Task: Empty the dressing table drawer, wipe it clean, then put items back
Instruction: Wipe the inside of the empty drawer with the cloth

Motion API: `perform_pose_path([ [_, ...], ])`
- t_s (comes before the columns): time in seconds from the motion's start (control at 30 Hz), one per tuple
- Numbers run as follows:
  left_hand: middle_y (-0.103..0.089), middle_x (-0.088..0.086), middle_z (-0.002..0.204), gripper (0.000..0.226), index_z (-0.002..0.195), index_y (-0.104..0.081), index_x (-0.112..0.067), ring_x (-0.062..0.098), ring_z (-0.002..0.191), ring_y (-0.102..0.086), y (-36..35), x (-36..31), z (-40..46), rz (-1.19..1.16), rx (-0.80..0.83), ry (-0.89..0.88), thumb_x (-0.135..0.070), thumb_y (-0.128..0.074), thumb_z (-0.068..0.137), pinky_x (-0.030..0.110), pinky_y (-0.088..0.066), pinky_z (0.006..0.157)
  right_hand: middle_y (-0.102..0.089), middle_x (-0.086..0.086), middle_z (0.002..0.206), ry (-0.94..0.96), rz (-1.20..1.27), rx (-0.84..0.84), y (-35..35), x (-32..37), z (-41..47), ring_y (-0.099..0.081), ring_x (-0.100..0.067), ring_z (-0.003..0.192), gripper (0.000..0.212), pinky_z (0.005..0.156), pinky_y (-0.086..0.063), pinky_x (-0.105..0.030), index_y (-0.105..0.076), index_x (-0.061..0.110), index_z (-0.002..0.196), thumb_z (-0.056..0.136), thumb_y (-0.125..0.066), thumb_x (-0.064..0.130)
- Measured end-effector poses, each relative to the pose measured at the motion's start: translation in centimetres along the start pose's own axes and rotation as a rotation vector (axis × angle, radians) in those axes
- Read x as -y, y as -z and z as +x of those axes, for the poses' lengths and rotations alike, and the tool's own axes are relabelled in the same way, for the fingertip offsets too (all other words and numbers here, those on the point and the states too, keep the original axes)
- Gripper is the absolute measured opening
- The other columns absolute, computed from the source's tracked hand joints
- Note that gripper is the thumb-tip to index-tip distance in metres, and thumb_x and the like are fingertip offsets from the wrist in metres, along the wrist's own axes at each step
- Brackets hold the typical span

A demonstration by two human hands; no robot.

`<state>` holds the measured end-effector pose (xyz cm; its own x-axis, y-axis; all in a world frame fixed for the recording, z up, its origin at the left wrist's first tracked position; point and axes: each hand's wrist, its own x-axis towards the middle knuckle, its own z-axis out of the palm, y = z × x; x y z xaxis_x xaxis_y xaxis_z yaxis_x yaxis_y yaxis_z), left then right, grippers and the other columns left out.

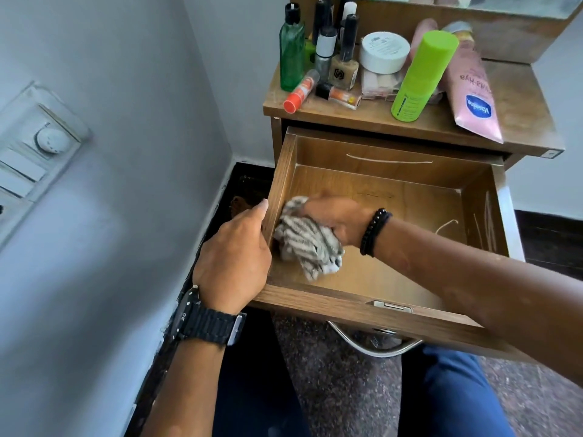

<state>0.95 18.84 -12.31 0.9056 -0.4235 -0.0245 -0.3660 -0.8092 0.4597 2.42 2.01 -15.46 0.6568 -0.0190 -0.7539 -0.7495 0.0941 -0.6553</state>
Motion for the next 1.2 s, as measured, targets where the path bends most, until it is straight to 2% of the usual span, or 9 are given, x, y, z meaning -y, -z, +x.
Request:
perform_pose_path([
  [0.07, -0.051, -0.004, 0.137, 0.051, 0.144, -0.03, -0.027, 0.019, 0.092, -0.061, 0.0, 0.1, 0.0, -0.001, -0.004, -0.002, -0.011, -0.035, 0.096, 0.03, -0.047, 0.067, -0.07, -0.016, 0.101, 0.114, 0.146, -0.141, 0.5, 1.6, 1.2, -0.069, -0.029, 0.089, 0.008, 0.088, -0.055, -0.041, -0.056, 0.005, 0.097, 0.096, -0.051, 0.01],
  [0.23, -0.051, -0.003, 0.136, 0.051, 0.145, -0.029, -0.026, 0.02, 0.104, -0.059, -0.1, 0.0, 0.1, 0.007, 0.003, -0.009, -0.012, -0.035, 0.096, 0.035, -0.051, 0.078, -0.054, -0.001, 0.069, 0.256, 0.008, -0.495, -0.1, 3.8, 3.7, -0.044, -0.008, 0.049, 0.01, 0.041, -0.038, -0.023, -0.058, 0.008, 0.092, 0.096, -0.048, 0.009],
  [0.4, -0.05, -0.003, 0.137, 0.05, 0.144, -0.03, -0.026, 0.02, 0.107, -0.058, -0.3, 0.0, 0.1, 0.025, -0.016, -0.009, -0.012, -0.036, 0.097, 0.034, -0.048, 0.078, -0.057, -0.009, 0.083, 0.264, -0.248, -0.332, 0.1, 1.8, 2.5, -0.049, -0.015, 0.062, 0.018, 0.053, -0.04, -0.026, -0.056, 0.001, 0.106, 0.095, -0.052, 0.015],
  [0.6, -0.05, -0.003, 0.138, 0.049, 0.144, -0.031, -0.024, 0.02, 0.108, -0.059, -0.2, -0.1, 0.1, 0.024, -0.023, -0.021, -0.012, -0.037, 0.097, 0.034, -0.049, 0.078, -0.057, -0.003, 0.074, 0.166, -0.534, -0.039, -2.5, -1.6, -2.4, -0.049, -0.012, 0.059, 0.012, 0.044, -0.043, -0.013, -0.06, 0.002, 0.089, 0.093, -0.056, 0.013],
  [0.67, -0.049, -0.003, 0.139, 0.049, 0.144, -0.03, -0.024, 0.02, 0.112, -0.057, -0.1, -0.1, 0.0, 0.023, -0.021, -0.016, -0.013, -0.037, 0.097, 0.035, -0.049, 0.082, -0.059, -0.004, 0.088, 0.143, -0.55, -0.032, -3.0, -1.8, -2.5, -0.055, -0.012, 0.076, 0.009, 0.062, -0.054, -0.017, -0.056, 0.007, 0.09, 0.091, -0.059, 0.015],
  [0.83, -0.049, -0.004, 0.139, 0.049, 0.145, -0.029, -0.025, 0.018, 0.11, -0.058, -0.1, 0.0, 0.0, 0.03, -0.026, -0.03, -0.014, -0.038, 0.097, 0.03, -0.047, 0.079, -0.063, -0.009, 0.098, 0.157, -0.363, -0.104, -1.7, -1.1, -0.6, -0.061, -0.019, 0.082, 0.024, 0.049, -0.049, -0.017, -0.055, 0.001, 0.111, 0.089, -0.06, 0.008],
  [0.93, -0.048, -0.004, 0.14, 0.05, 0.145, -0.029, -0.025, 0.019, 0.114, -0.056, -0.1, 0.0, 0.1, 0.029, -0.023, -0.029, -0.014, -0.037, 0.097, 0.033, -0.048, 0.084, -0.068, -0.01, 0.097, 0.252, -0.141, -0.293, -0.3, 0.3, 1.2, -0.067, -0.023, 0.082, 0.027, 0.059, -0.057, -0.027, -0.055, 0.004, 0.111, 0.088, -0.064, 0.016],
  [1.03, -0.047, -0.004, 0.141, 0.051, 0.145, -0.028, -0.025, 0.019, 0.112, -0.057, -0.1, 0.0, 0.0, 0.023, -0.019, -0.028, -0.013, -0.036, 0.096, 0.034, -0.049, 0.083, -0.072, -0.014, 0.095, 0.355, 0.043, -0.486, 0.4, 2.1, 3.3, -0.07, -0.026, 0.082, 0.009, 0.074, -0.057, -0.039, -0.061, 0.012, 0.088, 0.085, -0.069, 0.017],
  [1.2, -0.045, -0.004, 0.142, 0.052, 0.146, -0.026, -0.024, 0.018, 0.112, -0.057, -0.3, 0.0, 0.2, 0.032, -0.018, -0.033, -0.012, -0.035, 0.096, 0.033, -0.051, 0.082, -0.065, 0.001, 0.072, 0.449, -0.01, -0.68, 0.1, 2.8, 5.0, -0.055, -0.012, 0.057, 0.025, 0.052, -0.047, -0.026, -0.059, 0.02, 0.062, 0.086, -0.066, 0.018],
])
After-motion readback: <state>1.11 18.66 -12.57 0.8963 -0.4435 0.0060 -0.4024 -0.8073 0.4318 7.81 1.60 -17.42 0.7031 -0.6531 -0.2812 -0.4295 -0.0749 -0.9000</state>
